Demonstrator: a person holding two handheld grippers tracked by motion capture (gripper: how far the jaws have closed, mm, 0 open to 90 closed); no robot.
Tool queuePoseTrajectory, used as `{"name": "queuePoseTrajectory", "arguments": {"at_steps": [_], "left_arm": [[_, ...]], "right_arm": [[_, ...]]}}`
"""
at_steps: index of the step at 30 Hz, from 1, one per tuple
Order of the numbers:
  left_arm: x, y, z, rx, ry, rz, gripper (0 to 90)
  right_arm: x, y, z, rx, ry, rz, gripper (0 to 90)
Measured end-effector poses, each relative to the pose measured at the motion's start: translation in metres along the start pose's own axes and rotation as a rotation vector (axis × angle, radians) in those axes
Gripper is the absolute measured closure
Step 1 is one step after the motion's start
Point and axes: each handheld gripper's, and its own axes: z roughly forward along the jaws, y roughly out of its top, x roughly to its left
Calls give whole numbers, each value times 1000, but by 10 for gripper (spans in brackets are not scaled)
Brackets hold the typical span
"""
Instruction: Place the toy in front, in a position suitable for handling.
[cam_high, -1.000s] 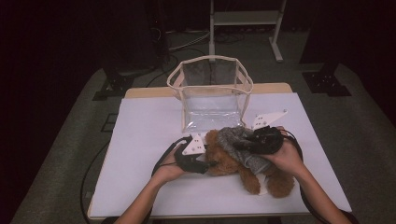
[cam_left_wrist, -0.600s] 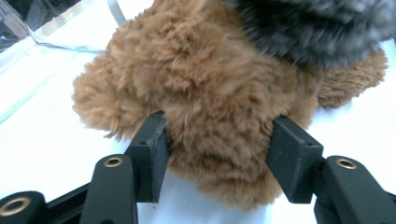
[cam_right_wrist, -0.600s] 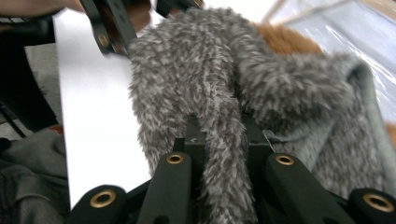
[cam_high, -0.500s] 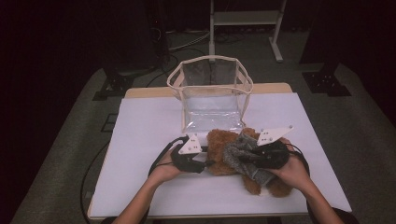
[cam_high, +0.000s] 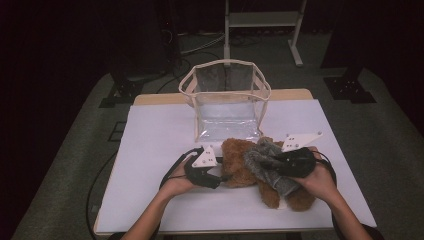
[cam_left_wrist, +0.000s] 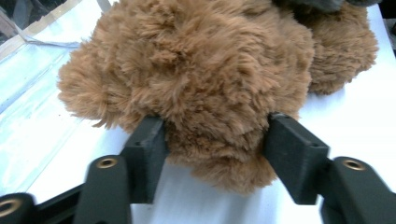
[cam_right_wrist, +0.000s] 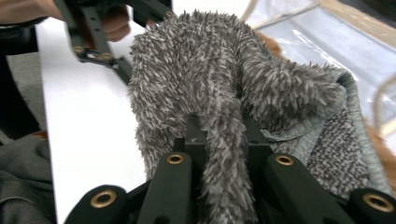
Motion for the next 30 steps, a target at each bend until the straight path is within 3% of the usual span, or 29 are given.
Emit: {"name": "queuePoseTrajectory", "arguments": {"at_steps": [5,9,13,16,18,21,25,28,30], "left_arm": [[-2,1,7,17,11,1,228],[-4,1,15,27,6,9,161],[-5,3,28,32,59,7,117],[-3,7,32,18,113,-10,276],[-5,9,31,12,130,9,371],[-8,13,24,20,97,4,442],[-17,20,2,28,57,22,493],[-24,18,-15,-1,32,-2,524],[-28,15,-20,10,24,-1,533]], "right_arm": [[-9,-4,-6,-10,-16,22,771],[-15,-5,-7,-11,-13,32,771],[-21,-5,-5,-21,7,54,776],[-20,-2,1,-8,4,45,775],[-19,0,4,-3,-1,40,774],[-17,6,7,-1,16,34,774],[-5,17,10,-6,53,-1,773],[4,25,8,-32,93,-14,773],[11,30,9,-46,121,-26,773]]}}
